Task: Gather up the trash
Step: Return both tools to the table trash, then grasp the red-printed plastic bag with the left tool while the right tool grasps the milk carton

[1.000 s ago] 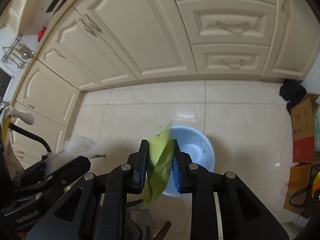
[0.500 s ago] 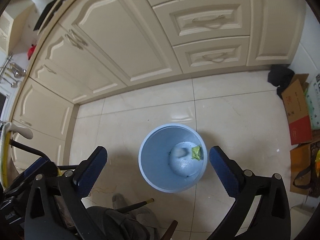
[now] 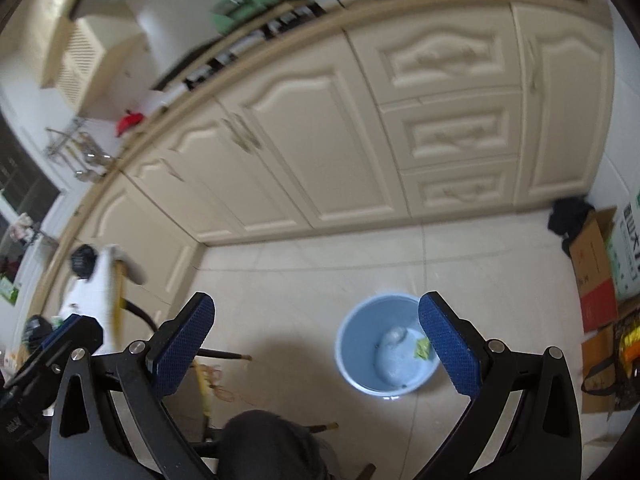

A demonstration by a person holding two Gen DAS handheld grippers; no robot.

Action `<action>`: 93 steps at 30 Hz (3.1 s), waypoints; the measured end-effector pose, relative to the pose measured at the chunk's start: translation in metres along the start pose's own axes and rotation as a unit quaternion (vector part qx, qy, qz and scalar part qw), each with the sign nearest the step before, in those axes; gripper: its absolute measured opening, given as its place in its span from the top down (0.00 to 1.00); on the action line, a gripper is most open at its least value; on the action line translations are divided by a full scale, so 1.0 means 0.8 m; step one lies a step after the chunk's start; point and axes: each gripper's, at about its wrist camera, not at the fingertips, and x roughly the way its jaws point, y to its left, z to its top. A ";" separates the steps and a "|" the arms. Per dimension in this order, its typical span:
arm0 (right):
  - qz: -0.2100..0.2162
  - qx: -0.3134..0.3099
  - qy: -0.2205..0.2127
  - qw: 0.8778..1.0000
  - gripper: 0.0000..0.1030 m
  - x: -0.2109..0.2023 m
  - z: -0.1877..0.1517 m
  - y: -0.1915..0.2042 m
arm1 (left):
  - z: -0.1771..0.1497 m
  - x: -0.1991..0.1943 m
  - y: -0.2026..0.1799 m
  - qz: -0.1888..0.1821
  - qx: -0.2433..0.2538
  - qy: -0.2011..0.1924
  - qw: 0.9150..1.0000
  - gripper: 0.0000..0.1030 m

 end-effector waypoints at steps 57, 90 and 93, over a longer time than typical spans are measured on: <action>0.225 -0.333 -0.081 0.912 0.00 -0.178 -0.179 0.461 | -0.509 -0.762 0.050 0.287 -0.186 -0.178 0.923 0.01; 0.125 -0.349 0.137 0.919 0.14 0.128 -0.219 0.473 | -0.342 -0.462 0.320 0.299 -0.197 0.005 0.933 0.01; 0.117 -0.362 0.142 0.914 0.14 0.138 -0.220 0.483 | -0.323 -0.427 0.350 0.294 -0.199 0.026 0.934 0.01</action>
